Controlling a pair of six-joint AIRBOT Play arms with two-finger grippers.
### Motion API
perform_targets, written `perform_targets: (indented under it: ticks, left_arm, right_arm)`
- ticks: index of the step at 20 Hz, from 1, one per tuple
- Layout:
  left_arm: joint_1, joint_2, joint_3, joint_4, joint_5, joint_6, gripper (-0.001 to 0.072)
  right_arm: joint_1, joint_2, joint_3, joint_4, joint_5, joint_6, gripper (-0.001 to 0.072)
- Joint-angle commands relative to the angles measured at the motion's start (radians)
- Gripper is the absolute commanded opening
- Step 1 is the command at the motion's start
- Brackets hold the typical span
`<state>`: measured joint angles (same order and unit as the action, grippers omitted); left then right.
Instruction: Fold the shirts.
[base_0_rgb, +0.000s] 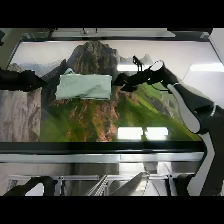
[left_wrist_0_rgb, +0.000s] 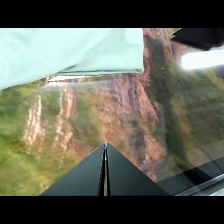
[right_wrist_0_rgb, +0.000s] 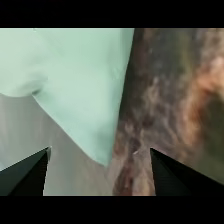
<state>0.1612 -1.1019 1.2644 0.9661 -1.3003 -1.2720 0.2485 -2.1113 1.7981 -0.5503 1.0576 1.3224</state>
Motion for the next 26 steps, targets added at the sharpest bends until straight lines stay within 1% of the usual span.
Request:
perform_targets:
  ticks: [1,5,6,8,9,10,11,12,14,15,16,17,18,19,20,21,22,23,24,26]
  left_arm:
    - [-0.001,-0.002,-0.013,0.001,0.017,0.008,0.0017]
    - [-0.001,-0.002,-0.013,0.001,0.017,0.016,0.0016]
    - [-0.001,-0.002,-0.013,0.001,0.017,0.016,0.0016]
    - [-0.001,-0.002,-0.013,0.001,0.018,0.019,0.0017]
    - [-0.001,-0.002,-0.013,0.001,0.017,0.018,0.0016]
    - [-0.001,-0.002,-0.013,0.001,0.016,0.018,0.0016]
    - [-0.001,-0.002,-0.013,0.001,0.016,0.018,0.0016]
    - [-0.001,-0.002,-0.013,0.001,0.015,0.018,0.0017]
    - [-0.001,-0.002,-0.013,0.001,0.003,0.018,0.0016]
    - [-0.001,-0.002,-0.013,0.001,-0.004,0.018,0.0016]
    - [-0.001,-0.002,-0.013,0.001,-0.010,0.018,0.0016]
    - [-0.001,-0.002,-0.013,0.002,-0.011,0.018,0.0016]
    - [-0.001,-0.002,-0.013,0.002,-0.011,0.018,0.0016]
    - [0.000,-0.002,-0.013,0.001,-0.012,0.018,0.0016]
    - [-0.001,-0.002,-0.013,0.001,-0.016,0.018,0.0016]
    - [-0.001,-0.002,-0.013,0.001,-0.018,0.018,0.0016]
    - [-0.001,-0.002,-0.013,0.001,-0.018,0.018,0.0016]
    - [-0.001,-0.002,-0.013,0.001,-0.022,0.018,0.0016]
    - [-0.001,-0.003,-0.013,0.001,-0.028,0.019,0.0016]
    - [-0.001,-0.002,-0.013,0.001,-0.029,0.020,0.0016]
  right_arm:
    - [0.069,-0.079,-0.013,0.174,-0.140,-0.070,0.0702]
    - [0.105,-0.129,0.020,0.280,-0.253,-0.079,0.0701]
    - [0.114,-0.146,0.032,0.338,-0.278,-0.109,0.0700]
    - [0.140,-0.189,0.071,0.531,-0.294,-0.251,0.0694]
    - [0.153,-0.204,0.090,0.617,-0.291,-0.315,0.0558]
    - [0.162,-0.208,0.104,0.663,-0.290,-0.358,0.0277]
    - [0.165,-0.206,0.117,0.678,-0.291,-0.362,0.0171]
    - [0.164,-0.203,0.140,0.678,-0.283,-0.375,0.0018]
    - [0.152,-0.171,0.177,0.648,-0.260,-0.388,0.0023]
    - [0.134,-0.134,0.183,0.603,-0.242,-0.366,0.0022]
    - [0.106,-0.078,0.183,0.521,-0.215,-0.317,0.0022]
    - [0.071,-0.011,0.183,0.392,-0.188,-0.238,0.0021]
    - [0.024,0.074,0.184,0.190,-0.160,-0.118,0.0021]
    - [-0.026,0.159,0.184,-0.033,-0.123,0.034,0.0022]
    - [-0.094,0.254,0.184,-0.274,-0.065,0.208,0.0021]
    - [-0.168,0.336,0.184,-0.472,0.005,0.350,0.0022]
    - [-0.264,0.417,0.184,-0.610,0.094,0.461,0.0022]
    - [-0.364,0.484,0.184,-0.655,0.178,0.505,0.0022]
    - [-0.478,0.547,0.184,-0.650,0.254,0.538,0.0021]
    - [-0.669,0.642,0.184,-0.650,0.348,0.565,0.0021]
